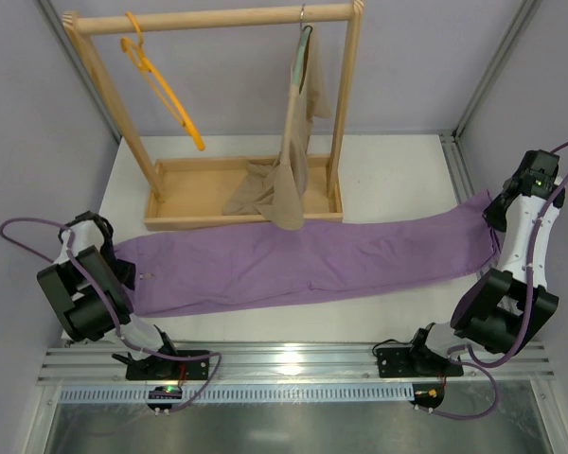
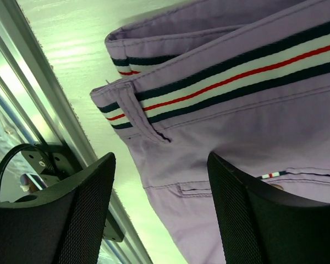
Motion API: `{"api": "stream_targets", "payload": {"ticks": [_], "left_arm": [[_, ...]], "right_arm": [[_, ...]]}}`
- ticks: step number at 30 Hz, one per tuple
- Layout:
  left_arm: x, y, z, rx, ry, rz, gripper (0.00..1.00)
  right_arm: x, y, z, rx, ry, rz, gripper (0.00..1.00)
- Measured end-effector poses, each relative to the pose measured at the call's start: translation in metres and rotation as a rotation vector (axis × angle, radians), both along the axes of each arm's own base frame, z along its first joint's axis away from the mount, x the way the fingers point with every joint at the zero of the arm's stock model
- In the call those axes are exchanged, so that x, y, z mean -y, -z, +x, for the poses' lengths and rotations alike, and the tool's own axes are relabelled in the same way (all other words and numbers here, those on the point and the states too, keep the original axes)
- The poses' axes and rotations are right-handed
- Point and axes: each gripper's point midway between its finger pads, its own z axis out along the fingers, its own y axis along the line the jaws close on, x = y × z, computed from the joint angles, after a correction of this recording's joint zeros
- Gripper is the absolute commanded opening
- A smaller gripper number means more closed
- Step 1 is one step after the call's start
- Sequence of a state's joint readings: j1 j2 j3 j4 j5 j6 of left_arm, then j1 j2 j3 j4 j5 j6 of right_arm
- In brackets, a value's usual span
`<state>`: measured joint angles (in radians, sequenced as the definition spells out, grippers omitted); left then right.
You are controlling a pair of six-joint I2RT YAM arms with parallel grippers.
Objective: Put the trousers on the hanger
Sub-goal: Fold the trousers
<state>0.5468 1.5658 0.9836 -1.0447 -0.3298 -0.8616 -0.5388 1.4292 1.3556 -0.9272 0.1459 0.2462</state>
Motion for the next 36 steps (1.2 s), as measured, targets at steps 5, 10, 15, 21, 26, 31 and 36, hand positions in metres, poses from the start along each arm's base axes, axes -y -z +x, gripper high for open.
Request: {"api": "stream_targets", "payload": {"ticks": [5,10,15,21,26,31,36], "left_arm": [[-0.001,-0.004,-0.009,-0.003,-0.005,0.023,0.69],[-0.007,-0.02,-0.014,0.081,-0.017,0.115,0.7],[0.0,-0.002,-0.031,0.067,-0.099,0.096,0.61],[0.01,0.021,-0.052,-0.013,-0.156,0.079,0.02],[-0.002,0.028,-0.054,-0.089,-0.155,0.081,0.0],[-0.023,0.017,-0.05,-0.091,-0.157,0.127,0.0],[-0.044,0.001,-0.038,-0.047,-0.138,0.205,0.0]], "right_arm": [[-0.002,-0.001,0.003,0.015,-0.011,0.01,0.04],[-0.004,-0.001,0.006,0.025,-0.02,0.02,0.04],[-0.004,-0.001,0.007,0.029,-0.021,0.02,0.04],[-0.002,-0.001,0.005,0.022,-0.014,0.011,0.04],[0.003,0.0,0.001,-0.003,0.006,-0.008,0.04],[0.013,0.005,-0.002,-0.047,0.036,0.002,0.04],[0.02,0.005,-0.005,-0.065,0.058,-0.008,0.04]]}}
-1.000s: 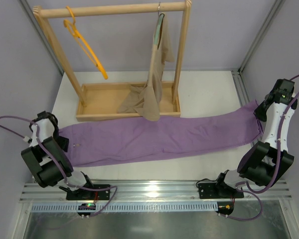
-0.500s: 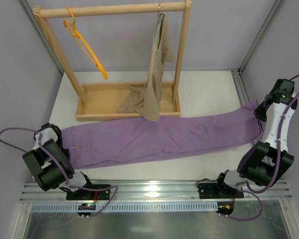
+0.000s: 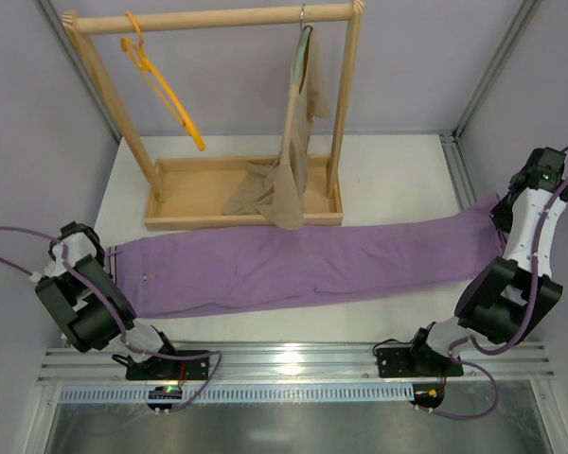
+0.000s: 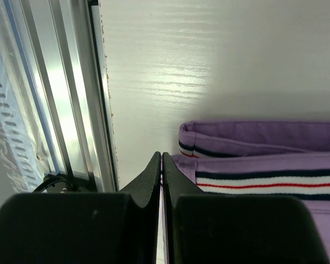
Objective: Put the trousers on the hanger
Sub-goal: Fold the trousers
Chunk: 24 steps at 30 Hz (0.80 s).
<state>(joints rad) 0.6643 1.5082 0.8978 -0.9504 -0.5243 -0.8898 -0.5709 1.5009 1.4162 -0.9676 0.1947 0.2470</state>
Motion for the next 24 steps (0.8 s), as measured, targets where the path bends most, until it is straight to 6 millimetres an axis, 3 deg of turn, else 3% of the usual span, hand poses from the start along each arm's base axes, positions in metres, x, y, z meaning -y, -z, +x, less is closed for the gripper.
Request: {"api": "stream_targets", "payload": {"ticks": [7,8,9,11,12,13,17,21,24], "left_arm": [[0.0,0.004,0.003,0.0,0.028,-0.019,0.04],[0.002,0.005,0.006,0.01,0.045,-0.045,0.1],[0.005,0.006,0.009,0.024,0.058,-0.067,0.28],[0.009,0.007,0.015,0.051,0.076,-0.1,0.42],[0.012,0.006,0.017,0.066,0.081,-0.113,0.61],[0.014,0.005,0.019,0.086,0.093,-0.125,0.65],[0.023,-0.01,0.023,0.206,0.111,-0.091,0.68],[0.023,-0.034,0.025,0.312,0.103,-0.011,0.62],[0.027,-0.035,0.027,0.344,0.078,-0.014,0.6]], "right_arm": [[0.0,-0.001,0.001,0.009,-0.001,0.006,0.04],[-0.001,0.0,0.002,0.011,-0.004,0.009,0.04],[-0.002,-0.001,0.003,0.016,-0.007,0.014,0.04],[-0.003,-0.001,0.005,0.028,-0.013,0.02,0.04],[-0.004,-0.002,0.006,0.034,-0.017,0.023,0.04],[-0.005,-0.002,0.007,0.038,-0.019,0.027,0.04],[-0.007,-0.002,0.01,0.052,-0.031,0.04,0.04],[-0.01,-0.002,0.012,0.063,-0.041,0.054,0.04],[-0.012,-0.002,0.014,0.07,-0.047,0.062,0.04]]}}
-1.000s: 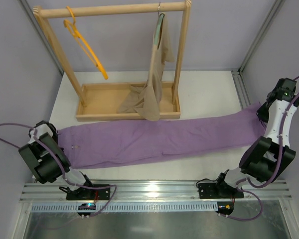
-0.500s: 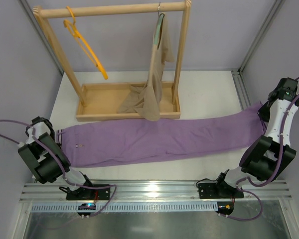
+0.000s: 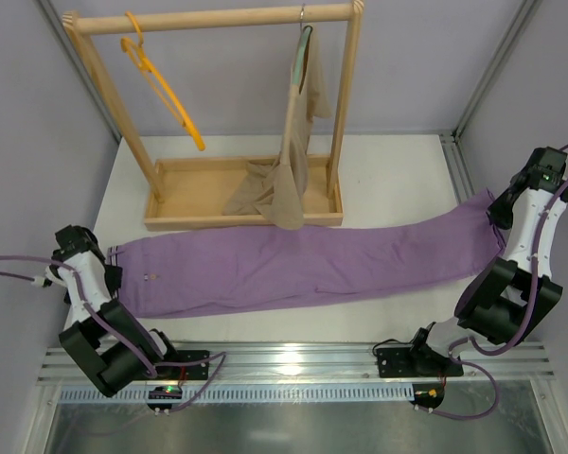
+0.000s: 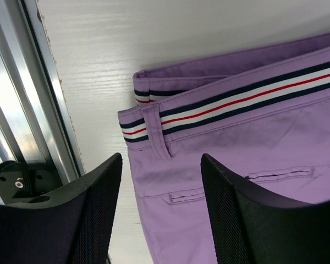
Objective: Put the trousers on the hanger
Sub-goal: Fold the trousers
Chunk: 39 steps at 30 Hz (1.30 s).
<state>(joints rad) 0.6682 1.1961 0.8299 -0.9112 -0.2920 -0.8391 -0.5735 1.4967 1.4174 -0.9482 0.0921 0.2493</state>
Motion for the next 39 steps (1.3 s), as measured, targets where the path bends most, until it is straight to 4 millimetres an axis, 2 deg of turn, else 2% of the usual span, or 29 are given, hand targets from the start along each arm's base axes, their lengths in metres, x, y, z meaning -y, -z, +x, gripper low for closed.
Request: {"api": "stream_targets", "payload": {"ticks": [4,11,17,20,22,23,24,25,26,33,39], "left_arm": [[0.017,0.015,-0.011,-0.039,-0.046,-0.069,0.65],[0.023,0.011,-0.02,-0.012,-0.126,-0.041,0.66],[0.034,0.034,-0.038,-0.075,-0.186,-0.076,0.65],[0.035,0.041,-0.041,-0.103,-0.204,-0.086,0.58],[0.033,0.044,-0.042,-0.116,-0.211,-0.081,0.44],[0.032,0.045,-0.041,-0.12,-0.21,-0.078,0.29],[0.03,0.047,-0.04,-0.123,-0.212,-0.075,0.17],[0.028,0.049,-0.039,-0.127,-0.208,-0.07,0.07],[0.026,0.05,-0.039,-0.131,-0.206,-0.068,0.0],[0.015,0.047,-0.037,-0.153,-0.201,-0.036,0.0],[-0.007,0.034,-0.033,-0.167,-0.192,0.054,0.0]], "right_arm": [[-0.001,0.0,0.001,0.005,-0.005,0.007,0.04],[-0.005,0.0,0.003,0.017,-0.019,0.022,0.04],[-0.007,0.0,0.005,0.024,-0.03,0.035,0.04],[-0.008,0.0,0.005,0.025,-0.032,0.036,0.04],[-0.008,0.0,0.005,0.024,-0.033,0.035,0.04],[-0.007,0.0,0.005,0.024,-0.034,0.034,0.04],[-0.007,0.0,0.005,0.023,-0.033,0.034,0.04],[-0.007,0.0,0.005,0.023,-0.033,0.032,0.04],[-0.007,0.0,0.005,0.022,-0.032,0.032,0.04],[-0.001,0.0,0.0,0.0,-0.011,0.005,0.04],[0.006,-0.001,-0.008,-0.037,0.022,-0.035,0.04]]}}
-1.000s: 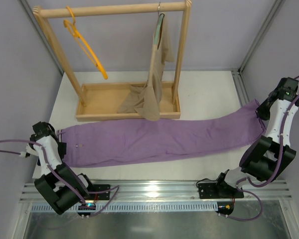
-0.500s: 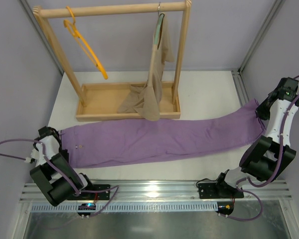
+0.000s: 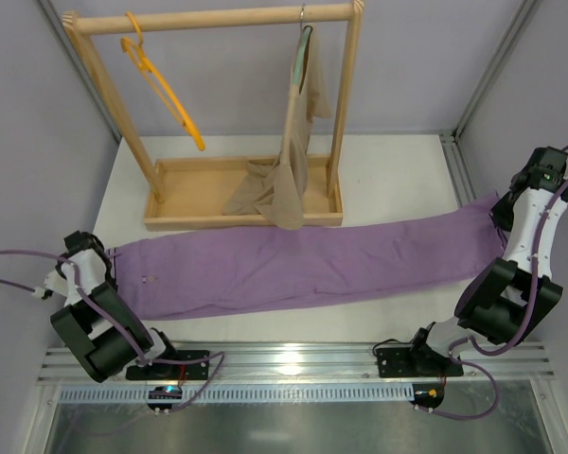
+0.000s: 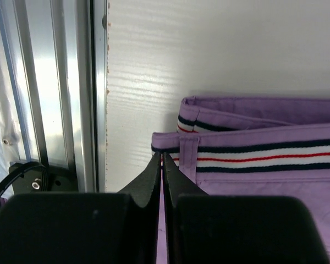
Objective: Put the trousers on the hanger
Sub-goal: Fold the trousers
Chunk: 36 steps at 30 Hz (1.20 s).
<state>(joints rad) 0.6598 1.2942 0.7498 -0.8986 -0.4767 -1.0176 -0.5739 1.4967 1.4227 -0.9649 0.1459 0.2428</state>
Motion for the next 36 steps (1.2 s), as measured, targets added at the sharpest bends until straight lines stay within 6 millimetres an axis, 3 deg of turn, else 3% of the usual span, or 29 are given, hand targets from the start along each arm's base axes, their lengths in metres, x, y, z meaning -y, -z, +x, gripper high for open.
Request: {"api": "stream_targets", "payload": {"ticks": [4,5,6,8,15,22,25,27,28,29,30,32,36], "left_arm": [[-0.008,-0.001,0.0,-0.023,0.009,0.011,0.0],[-0.008,0.0,0.001,-0.031,0.017,0.003,0.07],[-0.008,0.0,0.001,-0.034,0.025,-0.006,0.21],[-0.007,-0.001,0.004,-0.035,0.042,-0.025,0.59],[0.007,-0.007,0.007,0.09,0.013,-0.021,0.65],[0.032,0.01,-0.003,0.136,-0.03,-0.078,0.66],[0.035,0.018,-0.005,0.136,-0.043,-0.089,0.65],[0.035,0.024,-0.004,0.135,-0.055,-0.094,0.56],[0.035,0.027,-0.002,0.141,-0.061,-0.096,0.49],[0.034,0.028,0.001,0.152,-0.064,-0.096,0.28],[0.032,0.028,0.005,0.165,-0.067,-0.096,0.16],[0.03,0.028,0.011,0.185,-0.057,-0.094,0.0],[0.028,0.027,0.01,0.174,-0.056,-0.091,0.0]], "right_arm": [[0.004,-0.003,-0.001,0.0,0.016,-0.014,0.04],[0.005,-0.004,-0.001,0.003,0.016,-0.015,0.04],[0.005,-0.004,-0.001,0.004,0.017,-0.014,0.04],[0.005,-0.004,0.0,0.005,0.017,-0.013,0.04],[0.003,-0.004,0.003,0.024,0.009,0.001,0.04],[0.0,-0.004,0.006,0.036,-0.002,0.014,0.04],[0.0,-0.005,0.007,0.04,-0.005,0.018,0.04],[0.0,-0.005,0.008,0.043,-0.006,0.019,0.04],[0.0,-0.005,0.008,0.044,-0.007,0.02,0.04],[-0.001,-0.005,0.008,0.044,-0.007,0.02,0.04],[-0.001,-0.005,0.008,0.045,-0.007,0.021,0.04],[-0.001,-0.005,0.008,0.044,-0.007,0.021,0.04],[0.0,-0.005,0.008,0.044,-0.007,0.02,0.04]]}}
